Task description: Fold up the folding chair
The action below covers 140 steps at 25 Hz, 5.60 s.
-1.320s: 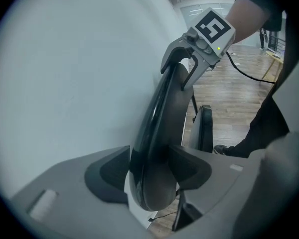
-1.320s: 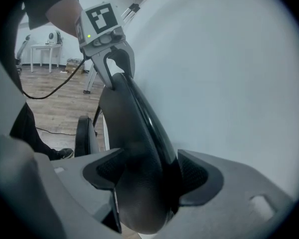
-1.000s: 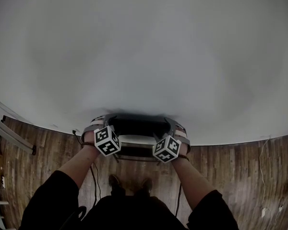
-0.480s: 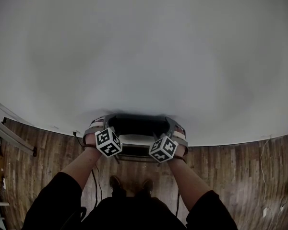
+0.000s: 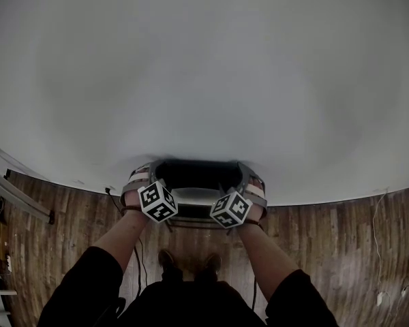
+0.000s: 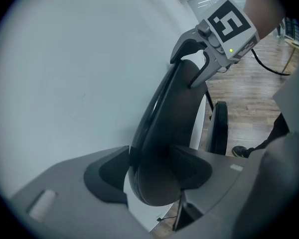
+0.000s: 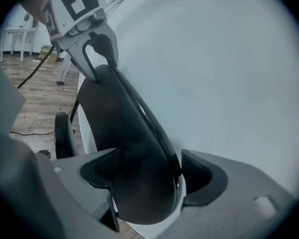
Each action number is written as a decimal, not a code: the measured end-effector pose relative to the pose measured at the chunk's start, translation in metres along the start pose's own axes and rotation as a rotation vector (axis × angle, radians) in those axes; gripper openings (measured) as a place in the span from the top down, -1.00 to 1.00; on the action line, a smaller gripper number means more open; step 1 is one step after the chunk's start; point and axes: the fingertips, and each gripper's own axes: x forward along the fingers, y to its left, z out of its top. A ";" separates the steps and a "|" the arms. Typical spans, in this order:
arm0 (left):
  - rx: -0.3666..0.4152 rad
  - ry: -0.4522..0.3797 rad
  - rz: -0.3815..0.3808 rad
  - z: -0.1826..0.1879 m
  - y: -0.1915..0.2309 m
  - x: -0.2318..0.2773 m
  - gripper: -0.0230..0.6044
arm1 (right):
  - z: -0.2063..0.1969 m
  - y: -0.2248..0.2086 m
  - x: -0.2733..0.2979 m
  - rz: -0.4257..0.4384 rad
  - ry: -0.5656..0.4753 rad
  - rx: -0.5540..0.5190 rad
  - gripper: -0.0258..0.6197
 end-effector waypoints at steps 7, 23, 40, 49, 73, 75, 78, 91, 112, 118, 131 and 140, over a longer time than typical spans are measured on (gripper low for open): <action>0.009 0.017 0.022 0.003 0.003 0.003 0.10 | -0.001 -0.006 0.002 -0.049 0.007 0.009 -0.21; 0.056 0.031 0.041 -0.001 0.010 0.010 0.11 | -0.002 -0.007 0.005 -0.076 0.005 -0.024 -0.21; -0.123 -0.037 0.040 0.006 -0.016 -0.063 0.14 | 0.013 0.015 -0.049 0.093 -0.144 0.077 -0.21; -0.285 -0.176 -0.018 -0.001 -0.064 -0.130 0.15 | 0.026 0.058 -0.116 0.216 -0.210 0.275 -0.20; -0.379 -0.581 -0.366 -0.035 -0.195 -0.306 0.21 | 0.091 0.196 -0.313 0.328 -0.306 0.508 -0.19; -0.369 -0.596 -0.362 -0.026 -0.200 -0.316 0.22 | 0.091 0.197 -0.328 0.352 -0.346 0.510 -0.18; -0.356 -0.616 -0.327 -0.011 -0.206 -0.327 0.27 | 0.088 0.195 -0.345 0.375 -0.415 0.497 0.01; -0.378 -0.745 -0.330 0.103 -0.251 -0.369 0.72 | 0.035 0.130 -0.421 0.426 -0.606 0.567 0.51; -0.624 -0.748 -0.383 0.088 -0.227 -0.355 0.92 | 0.061 0.137 -0.401 0.507 -0.691 0.645 0.91; -0.658 -0.745 -0.380 0.086 -0.220 -0.350 0.92 | 0.069 0.137 -0.389 0.505 -0.695 0.668 0.91; -0.661 -0.729 -0.379 0.078 -0.217 -0.345 0.92 | 0.074 0.142 -0.382 0.522 -0.687 0.662 0.91; -0.666 -0.718 -0.382 0.077 -0.218 -0.346 0.92 | 0.074 0.143 -0.382 0.537 -0.677 0.660 0.91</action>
